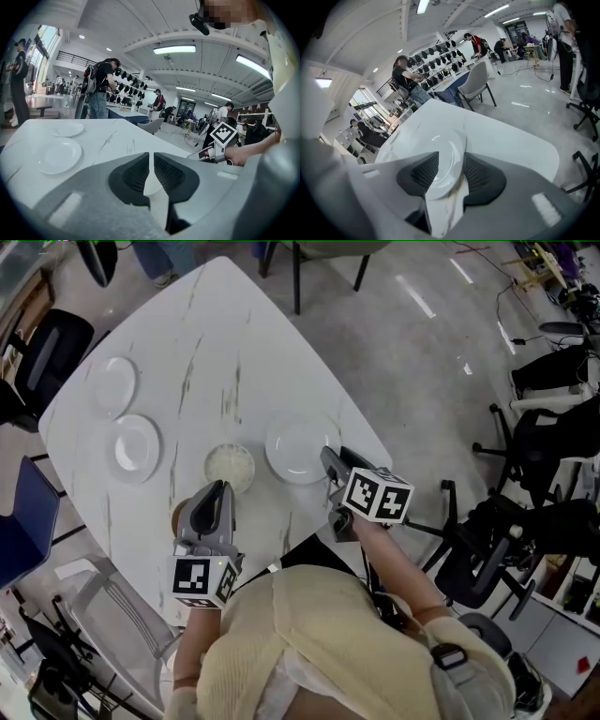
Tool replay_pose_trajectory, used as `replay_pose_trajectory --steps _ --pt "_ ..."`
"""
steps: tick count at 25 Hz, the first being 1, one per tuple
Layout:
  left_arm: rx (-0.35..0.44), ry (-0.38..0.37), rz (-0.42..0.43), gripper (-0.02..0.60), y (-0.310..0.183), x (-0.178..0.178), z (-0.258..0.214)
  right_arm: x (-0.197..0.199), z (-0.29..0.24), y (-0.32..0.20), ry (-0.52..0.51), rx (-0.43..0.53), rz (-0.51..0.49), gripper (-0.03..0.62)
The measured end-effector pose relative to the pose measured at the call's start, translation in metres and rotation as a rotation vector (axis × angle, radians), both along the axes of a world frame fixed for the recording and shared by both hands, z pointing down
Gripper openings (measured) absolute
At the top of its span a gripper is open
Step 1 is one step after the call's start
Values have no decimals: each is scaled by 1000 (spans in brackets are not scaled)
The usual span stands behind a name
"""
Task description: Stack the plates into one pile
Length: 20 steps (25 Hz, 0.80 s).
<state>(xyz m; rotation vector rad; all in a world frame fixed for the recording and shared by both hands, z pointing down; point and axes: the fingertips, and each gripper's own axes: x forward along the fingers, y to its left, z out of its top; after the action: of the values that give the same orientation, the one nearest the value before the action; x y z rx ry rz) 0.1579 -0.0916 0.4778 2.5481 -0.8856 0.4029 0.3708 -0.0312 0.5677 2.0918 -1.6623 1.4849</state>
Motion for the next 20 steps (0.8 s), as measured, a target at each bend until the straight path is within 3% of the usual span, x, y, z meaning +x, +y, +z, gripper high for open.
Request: replay_pose_trajectory --steps 3,8,20 --pt "-2 1 -13 21 -4 2 1 0 1 -2 69 -10 -12 162" --pt "-3 0 -40 21 -8 2 1 4 5 1 188 -52 -11 98" --pt "-6 -17 -136 21 -20 -14 3 5 3 0 138 -25 -23 86"
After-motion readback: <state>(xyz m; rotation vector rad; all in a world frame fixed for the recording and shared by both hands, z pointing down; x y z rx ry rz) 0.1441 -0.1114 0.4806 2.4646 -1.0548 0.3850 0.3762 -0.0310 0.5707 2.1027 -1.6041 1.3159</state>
